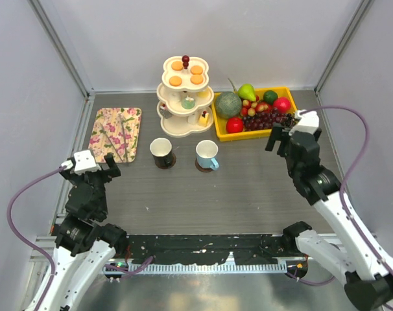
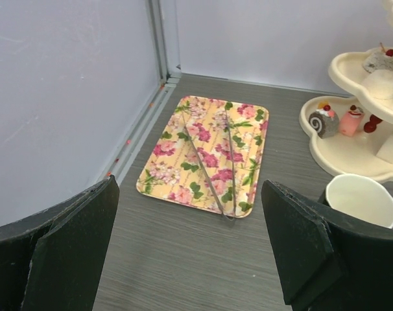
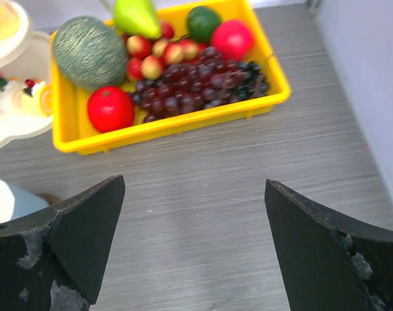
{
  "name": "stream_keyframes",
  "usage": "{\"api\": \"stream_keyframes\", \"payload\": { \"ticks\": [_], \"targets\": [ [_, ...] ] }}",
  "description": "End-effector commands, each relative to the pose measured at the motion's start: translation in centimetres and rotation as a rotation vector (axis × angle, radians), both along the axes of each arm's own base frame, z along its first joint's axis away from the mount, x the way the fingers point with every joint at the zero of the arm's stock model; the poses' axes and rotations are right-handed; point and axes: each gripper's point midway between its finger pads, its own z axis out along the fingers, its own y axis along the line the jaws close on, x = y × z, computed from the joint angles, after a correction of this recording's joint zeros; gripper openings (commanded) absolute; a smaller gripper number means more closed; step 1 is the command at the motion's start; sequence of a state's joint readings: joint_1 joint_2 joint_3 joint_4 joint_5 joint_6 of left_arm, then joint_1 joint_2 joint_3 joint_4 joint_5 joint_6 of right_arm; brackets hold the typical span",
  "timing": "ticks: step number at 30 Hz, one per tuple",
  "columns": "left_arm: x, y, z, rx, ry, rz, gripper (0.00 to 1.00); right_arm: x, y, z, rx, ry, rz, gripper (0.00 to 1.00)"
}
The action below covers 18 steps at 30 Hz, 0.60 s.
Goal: Serve the afternoon tea
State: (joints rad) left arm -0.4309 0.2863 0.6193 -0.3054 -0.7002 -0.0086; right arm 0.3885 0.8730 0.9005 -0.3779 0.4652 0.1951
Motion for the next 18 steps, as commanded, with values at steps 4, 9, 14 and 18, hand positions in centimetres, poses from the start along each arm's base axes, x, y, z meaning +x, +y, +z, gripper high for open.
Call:
{"api": "stream_keyframes", "payload": {
  "ticks": [4, 9, 14, 18],
  "targets": [
    [-1.1, 2.5, 2.2, -0.013, -0.118, 0.133, 0.99, -5.5, -7.3, 4.8, -0.141, -0.217, -0.230, 0.95],
    [-1.6, 3.0, 2.7, -0.036, -0.171, 0.149, 0.99, -7.6, -8.9, 5.2, -0.132, -0.305, -0.284, 0.95],
    [-1.7, 3.1, 2.6, -0.041, -0.186, 0.152, 0.99, -8.4, -9.3, 4.7, -0.084, -0.376, -0.300, 0.95],
    [-1.4, 2.9, 2.3, -0.035, -0.176, 0.146, 0.99, -8.3, -9.3, 4.7, -0.079, -0.386, -0.303, 0.96]
  ]
}}
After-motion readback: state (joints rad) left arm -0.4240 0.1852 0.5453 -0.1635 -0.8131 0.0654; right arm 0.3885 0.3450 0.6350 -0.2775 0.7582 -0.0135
